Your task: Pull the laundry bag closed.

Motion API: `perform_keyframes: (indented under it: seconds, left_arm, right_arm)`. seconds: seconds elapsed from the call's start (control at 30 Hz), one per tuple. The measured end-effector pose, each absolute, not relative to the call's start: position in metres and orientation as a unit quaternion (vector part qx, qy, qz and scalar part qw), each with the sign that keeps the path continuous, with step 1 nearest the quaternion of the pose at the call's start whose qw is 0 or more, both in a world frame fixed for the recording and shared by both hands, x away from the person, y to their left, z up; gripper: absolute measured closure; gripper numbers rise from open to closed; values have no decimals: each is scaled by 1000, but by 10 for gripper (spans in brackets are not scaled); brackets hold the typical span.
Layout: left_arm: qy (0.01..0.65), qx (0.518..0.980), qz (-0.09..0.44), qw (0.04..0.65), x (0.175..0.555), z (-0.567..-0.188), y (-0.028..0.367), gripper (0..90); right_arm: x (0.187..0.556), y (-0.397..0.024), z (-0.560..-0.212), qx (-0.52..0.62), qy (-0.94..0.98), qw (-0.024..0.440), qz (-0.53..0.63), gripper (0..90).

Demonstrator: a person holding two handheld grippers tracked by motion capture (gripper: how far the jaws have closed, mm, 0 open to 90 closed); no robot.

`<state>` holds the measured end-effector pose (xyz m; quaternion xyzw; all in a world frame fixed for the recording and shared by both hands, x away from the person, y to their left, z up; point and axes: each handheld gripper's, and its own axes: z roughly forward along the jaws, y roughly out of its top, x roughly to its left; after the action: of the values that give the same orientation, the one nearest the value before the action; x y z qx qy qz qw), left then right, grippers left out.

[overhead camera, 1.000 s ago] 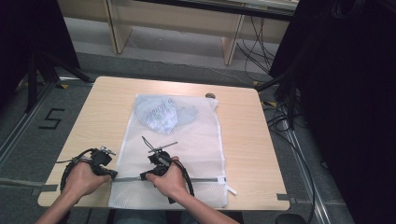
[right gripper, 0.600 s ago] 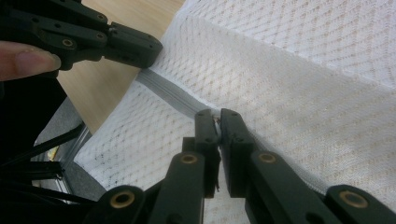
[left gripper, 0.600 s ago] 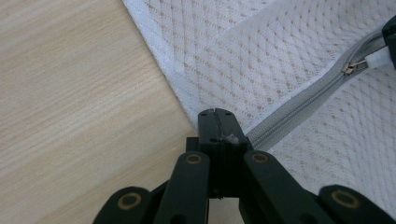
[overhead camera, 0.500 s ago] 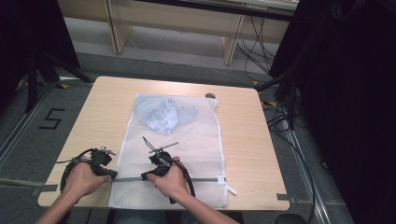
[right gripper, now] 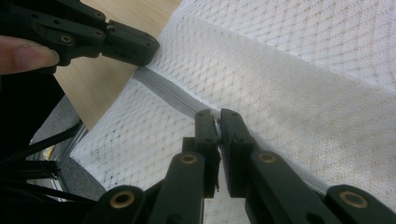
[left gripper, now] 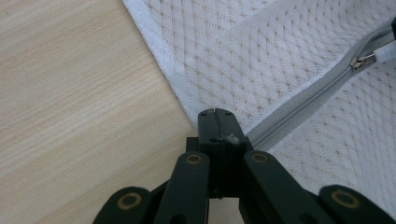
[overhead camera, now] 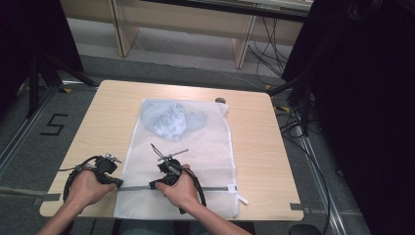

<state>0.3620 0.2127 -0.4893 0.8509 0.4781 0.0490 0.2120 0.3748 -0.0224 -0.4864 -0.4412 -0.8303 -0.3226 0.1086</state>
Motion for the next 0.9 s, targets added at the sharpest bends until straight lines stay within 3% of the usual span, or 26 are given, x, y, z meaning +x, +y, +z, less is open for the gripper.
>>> perform_keyframes:
  seconds: [0.9]
  left_arm:
    - [478, 851, 50, 212, 362, -489, 212, 900]
  right_arm:
    - [376, -34, -486, -424, -834, 99, -338, 869]
